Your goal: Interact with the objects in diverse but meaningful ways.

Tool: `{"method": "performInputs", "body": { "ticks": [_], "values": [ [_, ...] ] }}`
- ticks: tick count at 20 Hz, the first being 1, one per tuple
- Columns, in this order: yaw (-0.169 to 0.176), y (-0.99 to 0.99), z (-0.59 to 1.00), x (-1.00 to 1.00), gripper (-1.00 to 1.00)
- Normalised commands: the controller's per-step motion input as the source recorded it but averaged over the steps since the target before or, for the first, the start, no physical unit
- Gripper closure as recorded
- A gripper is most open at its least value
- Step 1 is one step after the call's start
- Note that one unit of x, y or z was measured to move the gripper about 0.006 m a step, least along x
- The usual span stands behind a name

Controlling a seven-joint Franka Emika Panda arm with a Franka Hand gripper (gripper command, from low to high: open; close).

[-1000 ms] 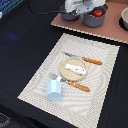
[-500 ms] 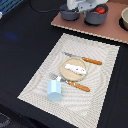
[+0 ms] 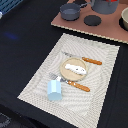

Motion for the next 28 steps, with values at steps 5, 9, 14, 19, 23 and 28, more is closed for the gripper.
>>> {"method": "performInputs", "body": {
  "ticks": [5, 9, 14, 19, 23, 28],
  "values": [
    [0.0, -0.79, -0.1, -0.54, 1.0],
    [0.0, -0.78, -0.26, -0.59, 1.0],
    [0.0, -0.77, -0.3, -0.6, 1.0],
    [0.0, -0.74, -0.32, -0.63, 1.0],
    [0.0, -0.71, -0.35, -0.65, 1.0],
    [0.0, -0.71, -0.34, -0.65, 1.0]
  ]
}}
